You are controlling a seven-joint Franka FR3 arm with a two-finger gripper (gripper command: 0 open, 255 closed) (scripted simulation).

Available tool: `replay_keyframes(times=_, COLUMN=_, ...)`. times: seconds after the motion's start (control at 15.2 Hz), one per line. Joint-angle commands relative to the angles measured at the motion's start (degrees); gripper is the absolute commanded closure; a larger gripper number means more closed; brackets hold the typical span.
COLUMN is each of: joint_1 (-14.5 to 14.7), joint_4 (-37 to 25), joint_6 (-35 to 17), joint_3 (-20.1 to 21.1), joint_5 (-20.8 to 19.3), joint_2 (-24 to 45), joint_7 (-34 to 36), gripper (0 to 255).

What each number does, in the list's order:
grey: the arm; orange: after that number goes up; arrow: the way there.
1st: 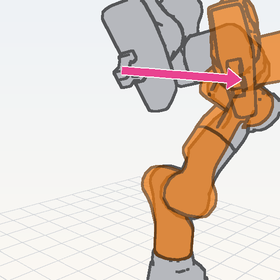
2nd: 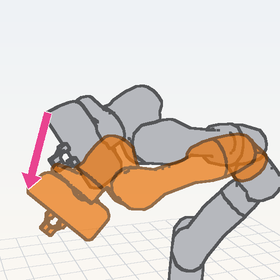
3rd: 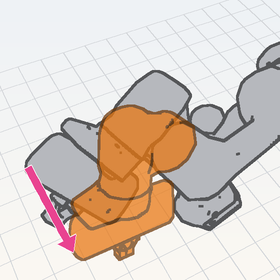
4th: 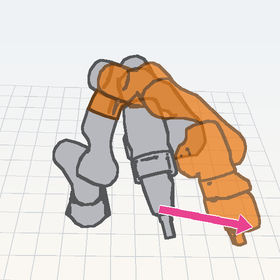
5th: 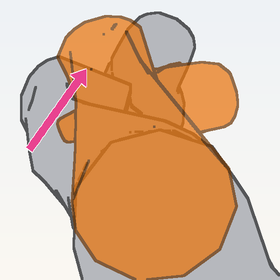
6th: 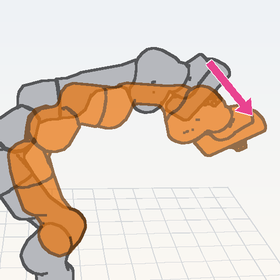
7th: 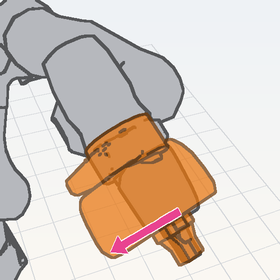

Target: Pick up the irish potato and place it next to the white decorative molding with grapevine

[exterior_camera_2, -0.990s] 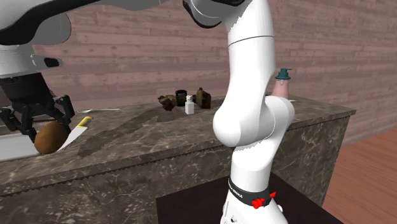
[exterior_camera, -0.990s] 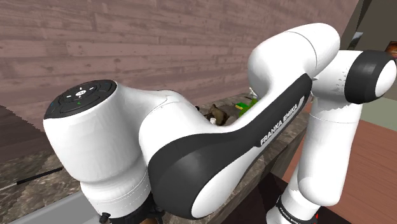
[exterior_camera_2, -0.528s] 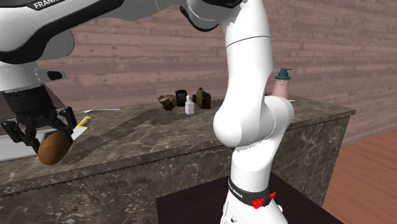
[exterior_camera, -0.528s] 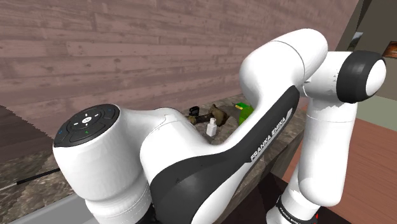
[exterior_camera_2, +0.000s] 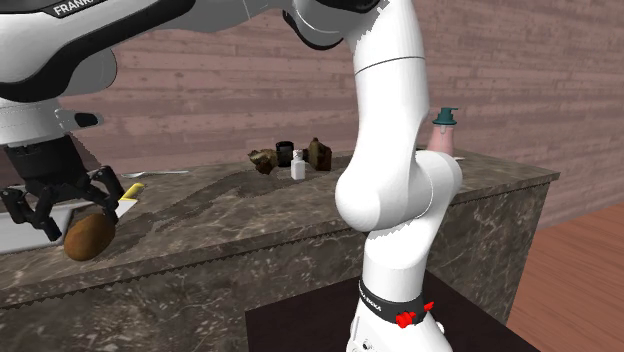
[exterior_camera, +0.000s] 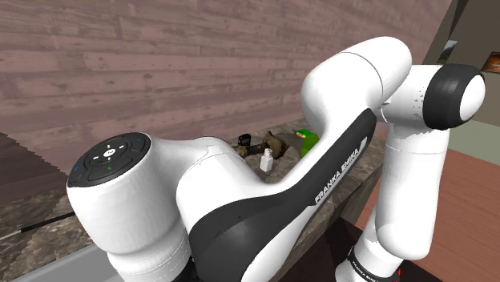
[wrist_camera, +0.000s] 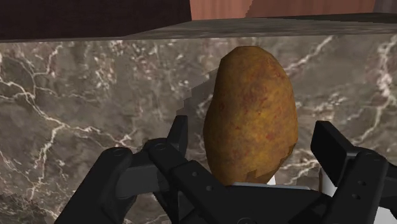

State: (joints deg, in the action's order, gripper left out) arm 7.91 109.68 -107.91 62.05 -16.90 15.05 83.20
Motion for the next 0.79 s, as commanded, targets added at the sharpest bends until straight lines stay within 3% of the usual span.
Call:
replay_keyframes(times=0.0, joint_1=0.0, joint_4=0.0, joint_6=0.0, joint_3=0.0, joint_5=0.0, joint_2=0.0, joint_7=0.0, gripper=0)
replay_keyframes(times=0.2, joint_1=0.0, joint_4=0.0, joint_6=0.0, joint_3=0.0, joint_5=0.0, joint_2=0.0, joint_7=0.0, gripper=0)
replay_keyframes(times=0.46, joint_1=0.3, joint_4=-6.4, joint_6=6.9, joint_3=0.9, joint_5=1.6, joint_2=-1.1, joint_7=-1.1, gripper=0)
replay_keyframes(times=0.73, joint_1=0.3, joint_4=-6.4, joint_6=6.9, joint_3=0.9, joint_5=1.6, joint_2=-1.1, joint_7=-1.1, gripper=0)
